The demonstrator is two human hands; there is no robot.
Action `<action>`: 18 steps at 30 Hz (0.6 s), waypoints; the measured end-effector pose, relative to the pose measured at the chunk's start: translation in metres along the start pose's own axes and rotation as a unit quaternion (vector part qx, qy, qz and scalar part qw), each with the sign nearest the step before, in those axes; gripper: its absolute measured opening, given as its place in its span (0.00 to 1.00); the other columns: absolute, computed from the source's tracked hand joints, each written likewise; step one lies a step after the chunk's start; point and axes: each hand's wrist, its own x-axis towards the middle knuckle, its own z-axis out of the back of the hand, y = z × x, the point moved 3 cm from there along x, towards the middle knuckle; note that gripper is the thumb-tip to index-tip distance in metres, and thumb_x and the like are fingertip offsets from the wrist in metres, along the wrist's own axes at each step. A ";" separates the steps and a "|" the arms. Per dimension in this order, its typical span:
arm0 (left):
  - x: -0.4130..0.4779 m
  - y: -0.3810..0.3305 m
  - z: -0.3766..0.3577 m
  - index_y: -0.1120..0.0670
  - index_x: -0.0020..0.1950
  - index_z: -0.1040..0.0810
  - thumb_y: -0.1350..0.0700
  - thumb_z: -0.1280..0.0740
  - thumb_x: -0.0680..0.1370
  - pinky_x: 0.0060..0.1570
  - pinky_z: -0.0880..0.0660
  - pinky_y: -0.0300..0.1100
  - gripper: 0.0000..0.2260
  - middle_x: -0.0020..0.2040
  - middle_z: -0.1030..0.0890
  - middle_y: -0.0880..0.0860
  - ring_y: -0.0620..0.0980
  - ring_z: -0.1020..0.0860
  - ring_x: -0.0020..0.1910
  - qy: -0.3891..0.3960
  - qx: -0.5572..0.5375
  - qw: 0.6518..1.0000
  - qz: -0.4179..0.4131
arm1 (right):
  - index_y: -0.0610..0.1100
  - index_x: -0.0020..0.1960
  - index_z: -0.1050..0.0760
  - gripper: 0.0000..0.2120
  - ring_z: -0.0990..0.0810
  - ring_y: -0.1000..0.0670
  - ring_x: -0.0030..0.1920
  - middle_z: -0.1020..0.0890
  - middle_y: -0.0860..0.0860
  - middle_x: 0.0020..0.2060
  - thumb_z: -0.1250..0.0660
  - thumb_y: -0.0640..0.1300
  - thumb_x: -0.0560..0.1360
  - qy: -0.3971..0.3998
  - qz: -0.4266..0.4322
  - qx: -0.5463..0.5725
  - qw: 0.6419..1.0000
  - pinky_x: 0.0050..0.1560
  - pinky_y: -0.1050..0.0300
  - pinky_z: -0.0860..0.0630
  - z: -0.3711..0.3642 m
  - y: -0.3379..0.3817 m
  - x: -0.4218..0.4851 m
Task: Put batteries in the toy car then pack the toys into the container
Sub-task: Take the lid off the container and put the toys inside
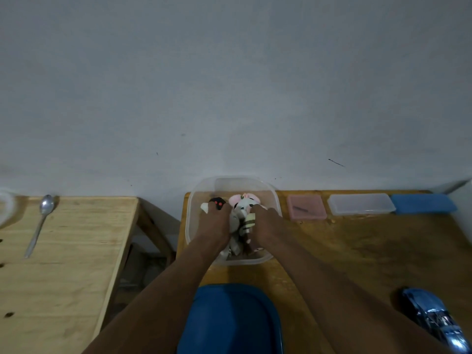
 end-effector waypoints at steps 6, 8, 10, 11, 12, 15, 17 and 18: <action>-0.006 0.007 0.003 0.51 0.71 0.33 0.58 0.29 0.75 0.59 0.28 0.47 0.26 0.70 0.34 0.58 0.59 0.27 0.62 -0.023 -0.024 0.999 -0.002 | 0.48 0.71 0.36 0.33 0.26 0.42 0.59 0.31 0.41 0.63 0.26 0.45 0.70 0.000 0.012 0.003 1.000 0.55 0.54 0.27 -0.001 -0.002 -0.005; -0.006 0.006 0.002 0.52 0.72 0.34 0.58 0.29 0.74 0.60 0.29 0.47 0.27 0.71 0.35 0.57 0.59 0.27 0.63 -0.023 -0.023 0.999 -0.007 | 0.48 0.72 0.37 0.35 0.27 0.41 0.59 0.32 0.41 0.64 0.26 0.48 0.69 0.003 0.011 0.008 1.000 0.54 0.55 0.28 -0.003 -0.002 -0.006; -0.005 0.005 0.002 0.51 0.72 0.34 0.58 0.29 0.74 0.60 0.29 0.48 0.28 0.72 0.36 0.57 0.59 0.27 0.64 -0.018 -0.017 1.000 -0.015 | 0.48 0.72 0.38 0.35 0.28 0.41 0.60 0.33 0.41 0.65 0.26 0.46 0.70 0.007 0.013 0.017 1.000 0.56 0.54 0.28 -0.004 -0.001 -0.007; -0.005 0.005 0.002 0.51 0.73 0.34 0.58 0.29 0.74 0.61 0.29 0.47 0.29 0.72 0.35 0.57 0.59 0.28 0.64 -0.014 -0.013 1.000 -0.020 | 0.49 0.72 0.38 0.36 0.28 0.41 0.61 0.34 0.41 0.66 0.26 0.45 0.69 0.011 0.015 0.018 1.000 0.57 0.52 0.28 -0.004 -0.001 -0.008; -0.005 0.006 0.003 0.51 0.73 0.34 0.58 0.29 0.74 0.62 0.30 0.47 0.29 0.72 0.35 0.56 0.59 0.28 0.65 -0.009 -0.008 1.000 -0.024 | 0.49 0.73 0.39 0.38 0.28 0.41 0.61 0.34 0.41 0.66 0.25 0.44 0.68 0.014 0.015 0.008 1.000 0.58 0.52 0.27 -0.005 0.000 -0.010; -0.010 0.010 0.005 0.50 0.76 0.38 0.58 0.30 0.75 0.65 0.30 0.47 0.31 0.75 0.37 0.56 0.59 0.30 0.68 -0.006 0.023 0.999 -0.040 | 0.49 0.74 0.41 0.42 0.27 0.43 0.60 0.34 0.42 0.65 0.23 0.47 0.66 0.011 0.017 -0.025 0.999 0.57 0.53 0.26 -0.004 0.001 -0.015; -0.015 0.011 0.006 0.50 0.78 0.41 0.59 0.31 0.77 0.63 0.28 0.48 0.32 0.76 0.39 0.57 0.60 0.29 0.67 -0.007 0.056 0.997 -0.049 | 0.49 0.73 0.40 0.38 0.27 0.43 0.60 0.34 0.43 0.65 0.25 0.46 0.69 0.005 0.022 -0.014 1.000 0.57 0.53 0.26 0.000 0.002 -0.019; -0.019 0.012 0.008 0.49 0.78 0.41 0.60 0.32 0.77 0.61 0.26 0.49 0.32 0.76 0.40 0.58 0.61 0.28 0.66 -0.011 0.069 0.996 -0.050 | 0.49 0.73 0.40 0.35 0.27 0.42 0.60 0.34 0.42 0.65 0.27 0.45 0.71 0.004 0.025 -0.003 1.000 0.56 0.52 0.27 0.002 0.002 -0.023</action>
